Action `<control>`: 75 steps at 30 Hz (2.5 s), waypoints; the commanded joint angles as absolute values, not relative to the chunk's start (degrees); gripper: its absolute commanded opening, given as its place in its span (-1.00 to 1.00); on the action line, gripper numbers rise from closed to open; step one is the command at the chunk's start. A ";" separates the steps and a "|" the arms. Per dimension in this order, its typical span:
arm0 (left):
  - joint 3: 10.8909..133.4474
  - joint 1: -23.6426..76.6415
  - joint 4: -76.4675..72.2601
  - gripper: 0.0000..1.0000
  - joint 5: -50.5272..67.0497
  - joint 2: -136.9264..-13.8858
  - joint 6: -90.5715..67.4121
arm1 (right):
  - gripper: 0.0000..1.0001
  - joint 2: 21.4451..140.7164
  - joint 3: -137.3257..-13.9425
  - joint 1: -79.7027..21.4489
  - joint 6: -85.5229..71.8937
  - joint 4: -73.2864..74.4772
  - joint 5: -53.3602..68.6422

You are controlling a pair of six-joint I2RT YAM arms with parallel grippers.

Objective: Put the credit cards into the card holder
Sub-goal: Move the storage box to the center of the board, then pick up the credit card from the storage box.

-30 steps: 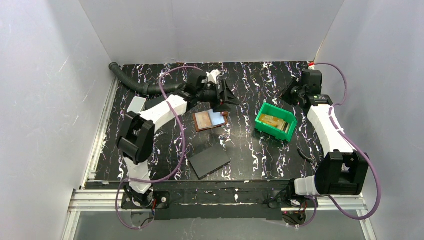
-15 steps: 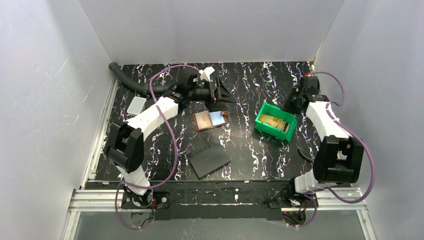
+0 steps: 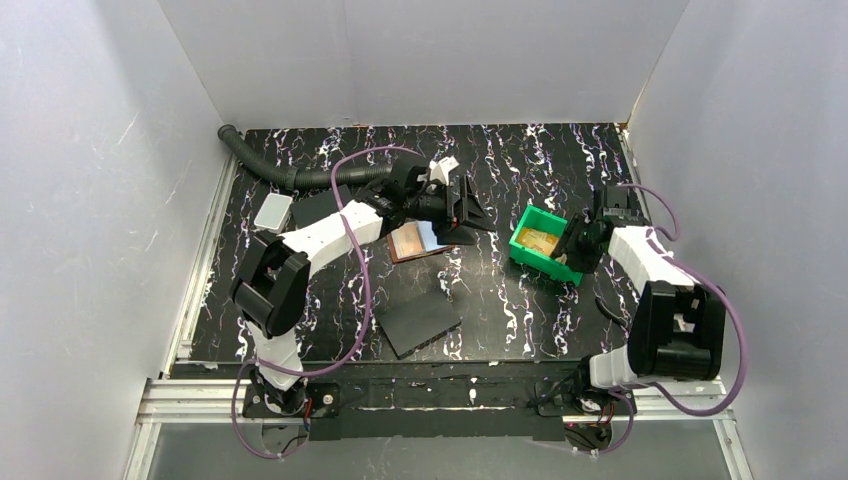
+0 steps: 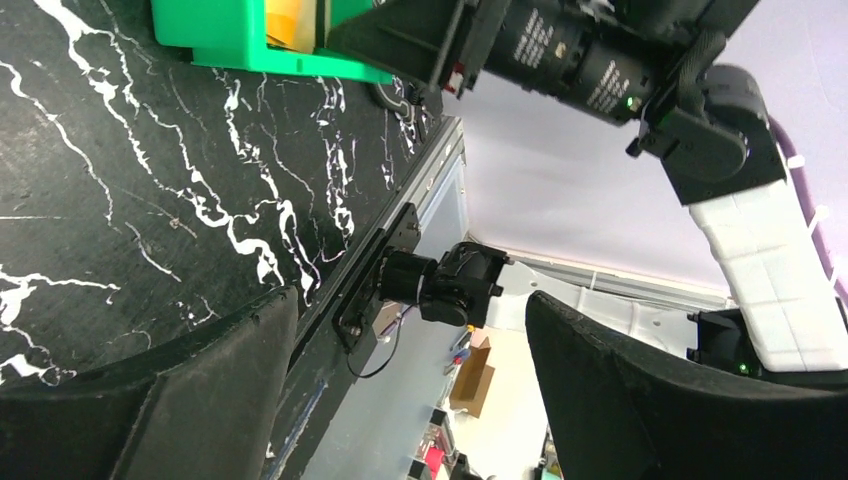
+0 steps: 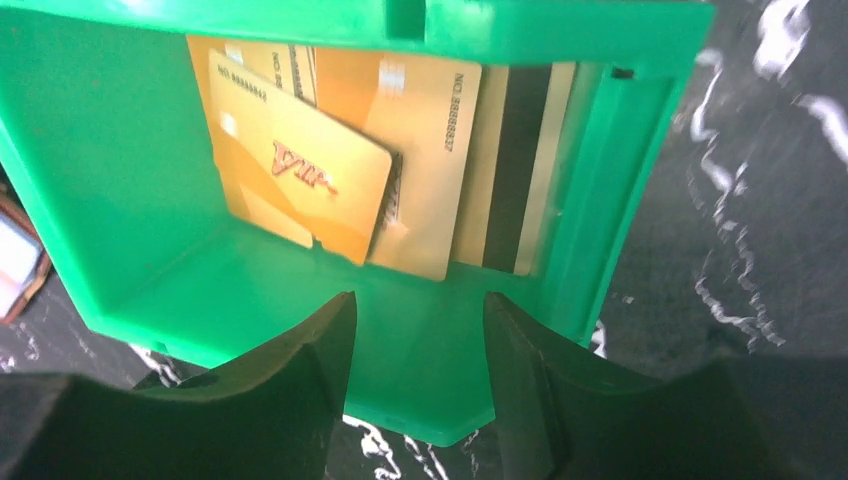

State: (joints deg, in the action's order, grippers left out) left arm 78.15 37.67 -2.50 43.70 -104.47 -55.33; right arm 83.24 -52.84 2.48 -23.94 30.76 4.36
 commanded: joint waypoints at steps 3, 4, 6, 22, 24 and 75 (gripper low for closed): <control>77.04 37.42 1.97 0.67 43.44 -100.33 -51.55 | 0.25 72.74 -44.05 -2.99 -32.58 28.45 14.78; 77.20 37.44 2.99 0.68 43.23 -100.24 -50.73 | 0.27 71.35 -43.17 -4.79 -34.59 26.91 15.78; 77.33 37.44 4.98 0.68 42.36 -100.12 -49.23 | 0.33 68.83 -41.38 -9.53 -38.89 22.48 17.20; 81.16 40.36 6.59 0.68 40.03 -107.96 -47.60 | 0.45 68.83 -43.60 -16.37 -45.41 25.22 -1.49; 80.93 40.78 6.59 0.68 40.27 -108.31 -47.95 | 0.54 69.66 -45.38 -16.96 -43.51 28.17 -5.74; 80.29 46.38 3.15 -0.09 38.87 -116.74 -52.36 | -0.02 73.61 -41.71 -21.45 -46.70 24.10 -6.48</control>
State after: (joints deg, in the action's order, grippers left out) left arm 78.81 46.26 3.36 37.93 -116.11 -52.16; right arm 76.60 -42.46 -21.39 -43.07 25.98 -7.49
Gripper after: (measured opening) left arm 0.462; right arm 0.508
